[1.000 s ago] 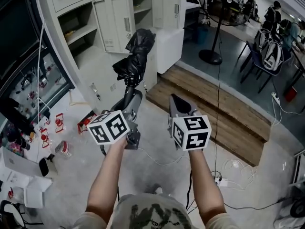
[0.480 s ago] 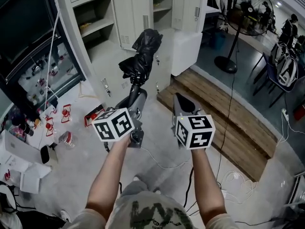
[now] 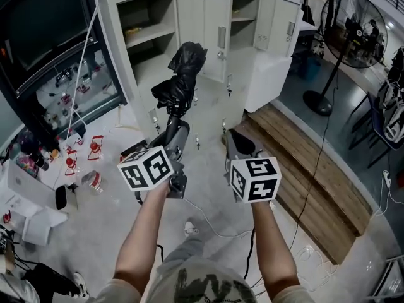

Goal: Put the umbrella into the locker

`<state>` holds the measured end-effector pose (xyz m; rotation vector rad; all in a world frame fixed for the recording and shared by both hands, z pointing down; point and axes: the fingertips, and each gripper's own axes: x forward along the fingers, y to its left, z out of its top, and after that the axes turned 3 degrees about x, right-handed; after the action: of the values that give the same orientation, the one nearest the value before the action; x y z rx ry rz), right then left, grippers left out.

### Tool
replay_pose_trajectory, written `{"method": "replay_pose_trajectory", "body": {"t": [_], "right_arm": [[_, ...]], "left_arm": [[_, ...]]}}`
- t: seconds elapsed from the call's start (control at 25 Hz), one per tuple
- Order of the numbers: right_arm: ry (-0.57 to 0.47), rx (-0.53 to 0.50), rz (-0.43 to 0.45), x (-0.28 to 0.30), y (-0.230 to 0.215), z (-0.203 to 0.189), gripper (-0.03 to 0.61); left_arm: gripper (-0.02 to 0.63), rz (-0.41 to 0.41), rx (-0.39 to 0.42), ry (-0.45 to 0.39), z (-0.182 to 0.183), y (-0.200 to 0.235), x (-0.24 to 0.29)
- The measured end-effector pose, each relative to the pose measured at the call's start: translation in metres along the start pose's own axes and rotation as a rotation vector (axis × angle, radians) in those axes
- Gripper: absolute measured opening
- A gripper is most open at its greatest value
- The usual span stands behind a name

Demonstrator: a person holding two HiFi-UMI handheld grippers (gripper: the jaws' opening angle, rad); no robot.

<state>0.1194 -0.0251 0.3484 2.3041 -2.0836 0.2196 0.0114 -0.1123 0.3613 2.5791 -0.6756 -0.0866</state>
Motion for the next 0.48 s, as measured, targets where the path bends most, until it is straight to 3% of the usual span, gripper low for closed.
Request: {"method": "replay_pose_trajectory", "body": {"t": [0.48], "right_arm": [[0.007, -0.038, 0.081, 0.156, 0.008, 0.041, -0.005]], "left_arm": [[0.117, 0.063, -0.012, -0.051, 0.078, 0.103, 0.074]]}}
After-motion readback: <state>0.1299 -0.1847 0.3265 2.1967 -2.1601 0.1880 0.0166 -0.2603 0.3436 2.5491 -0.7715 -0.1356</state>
